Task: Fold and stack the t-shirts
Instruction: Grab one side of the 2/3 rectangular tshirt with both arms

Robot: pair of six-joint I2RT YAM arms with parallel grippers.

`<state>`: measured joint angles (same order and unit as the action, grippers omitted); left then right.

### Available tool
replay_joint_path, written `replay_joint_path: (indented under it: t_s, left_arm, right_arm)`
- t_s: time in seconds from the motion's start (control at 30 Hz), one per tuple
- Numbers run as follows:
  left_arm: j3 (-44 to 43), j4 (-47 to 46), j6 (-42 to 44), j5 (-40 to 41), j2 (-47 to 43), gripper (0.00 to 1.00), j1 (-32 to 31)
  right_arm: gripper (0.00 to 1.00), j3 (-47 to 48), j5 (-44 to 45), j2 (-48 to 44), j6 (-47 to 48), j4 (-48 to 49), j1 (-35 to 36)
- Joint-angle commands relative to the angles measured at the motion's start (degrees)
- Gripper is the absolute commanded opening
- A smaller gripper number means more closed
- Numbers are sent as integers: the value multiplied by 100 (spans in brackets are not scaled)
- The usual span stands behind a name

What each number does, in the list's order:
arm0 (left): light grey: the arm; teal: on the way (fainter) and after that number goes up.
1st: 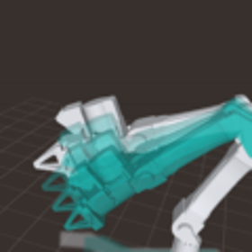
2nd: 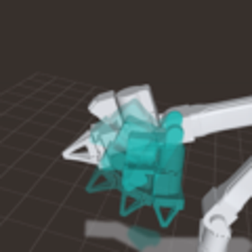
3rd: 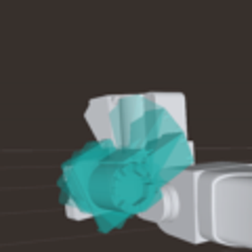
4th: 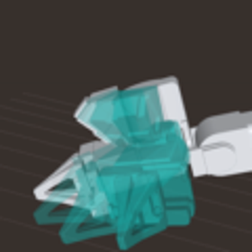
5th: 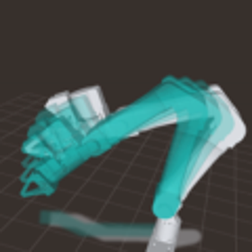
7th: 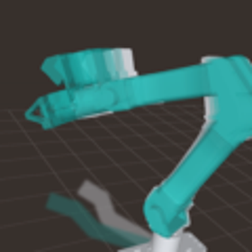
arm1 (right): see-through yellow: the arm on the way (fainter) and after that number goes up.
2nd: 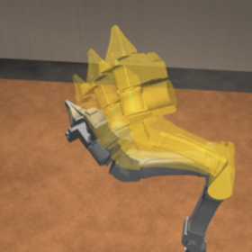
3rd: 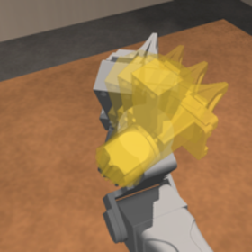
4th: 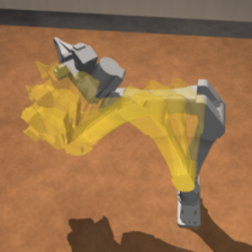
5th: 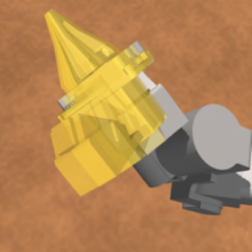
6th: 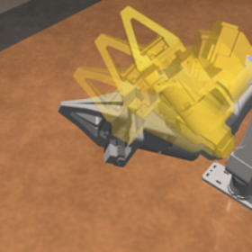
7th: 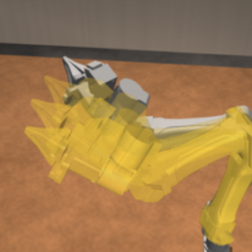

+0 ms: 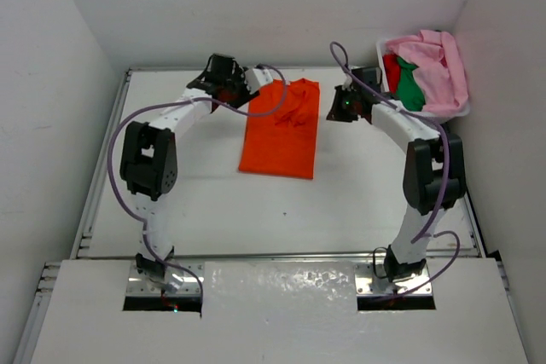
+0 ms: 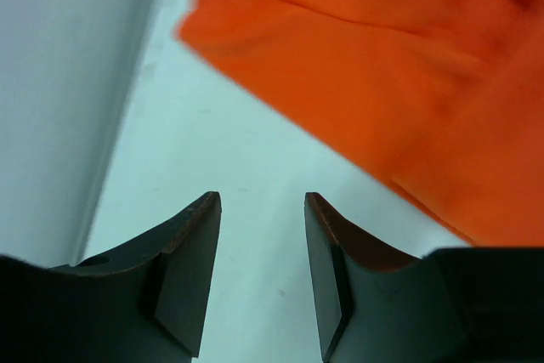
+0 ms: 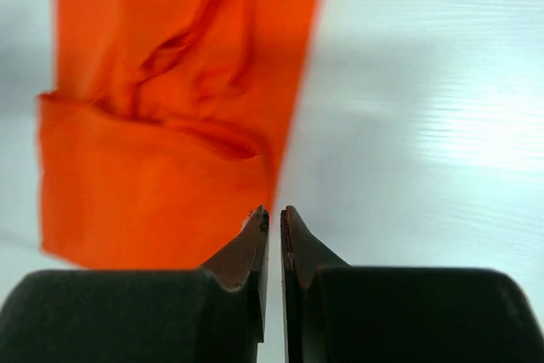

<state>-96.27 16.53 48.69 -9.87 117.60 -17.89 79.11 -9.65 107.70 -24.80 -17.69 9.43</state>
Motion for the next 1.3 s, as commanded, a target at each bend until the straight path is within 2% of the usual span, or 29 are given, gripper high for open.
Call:
replay_joint_path:
  t_s: [0.0,0.03,0.1,0.13,0.17,0.23,0.37,0.6,0.87,0.97,1.07,1.2,1.27]
  left_arm:
    - [301,1761,1367,-1515,-597,42,-197]
    - [598,2592,2320,-1744,-755,43,-232]
    - [977,3257,3230,-2124,-922,48,-268]
    - [1413,3634,3922,-2107,-1089,55,-276]
    - [1661,3698,4155,-2037,-1195,56,-320]
    - [2347,3227,4194,-1749,-1494,59,-390]
    - [2762,2505,3912,-1536,-1600,63,-636]
    - [3148,1627,3719,-1307,-1547,65,-812]
    - [3667,554,3490,-719,-1512,58,-918]
    - [3799,290,3341,-525,-1477,44,-971]
    - [3782,262,3235,-499,-1477,24,-971]
    - [3703,236,2963,-472,-1503,0,-971]
    - [3616,262,2727,-455,-1512,0,-962]
  right_arm:
    - [8,-212,-624,-48,160,285,497]
    - [11,-221,-748,14,64,206,533]
    - [16,-413,-872,32,-384,-179,534]
    - [27,-527,-768,-12,-612,-278,533]
    - [36,-815,-688,-73,-727,-322,551]
    - [49,-1090,-740,-205,-912,-261,621]
    - [52,-1371,-828,-206,-1220,-499,815]
    - [51,-2382,-1012,-250,-2142,422,850]
    - [50,-2708,-1170,-39,-2556,828,850]
    - [42,-2682,-1232,49,-2661,969,841]
    - [16,-2708,-1329,102,-2811,1101,832]
    - [3,-2743,-1303,50,-2759,1093,745]
    - [0,-2708,-1303,6,-2662,1014,709]
